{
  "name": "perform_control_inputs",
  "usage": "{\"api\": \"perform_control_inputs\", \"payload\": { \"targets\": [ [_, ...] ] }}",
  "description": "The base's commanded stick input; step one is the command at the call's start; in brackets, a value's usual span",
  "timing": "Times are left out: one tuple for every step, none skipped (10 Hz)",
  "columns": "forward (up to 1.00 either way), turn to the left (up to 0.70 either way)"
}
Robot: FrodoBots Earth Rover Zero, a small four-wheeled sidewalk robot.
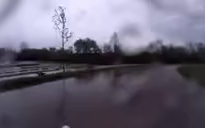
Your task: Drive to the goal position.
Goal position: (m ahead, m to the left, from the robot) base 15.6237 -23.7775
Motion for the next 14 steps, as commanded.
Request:
{"api": "perform_control_inputs", "payload": {
  "targets": [
    [0.70,0.35],
    [0.23,0.38],
    [0.01,0.68],
    [0.00,0.70],
    [0.00,0.69],
    [0.00,0.37],
    [0.00,0.05],
    [0.00,0.00],
    [0.00,0.00],
    [0.00,0.00],
    [0.00,0.00],
    [0.00,0.00],
    [0.00,0.00],
    [0.00,0.00]
  ]
}}
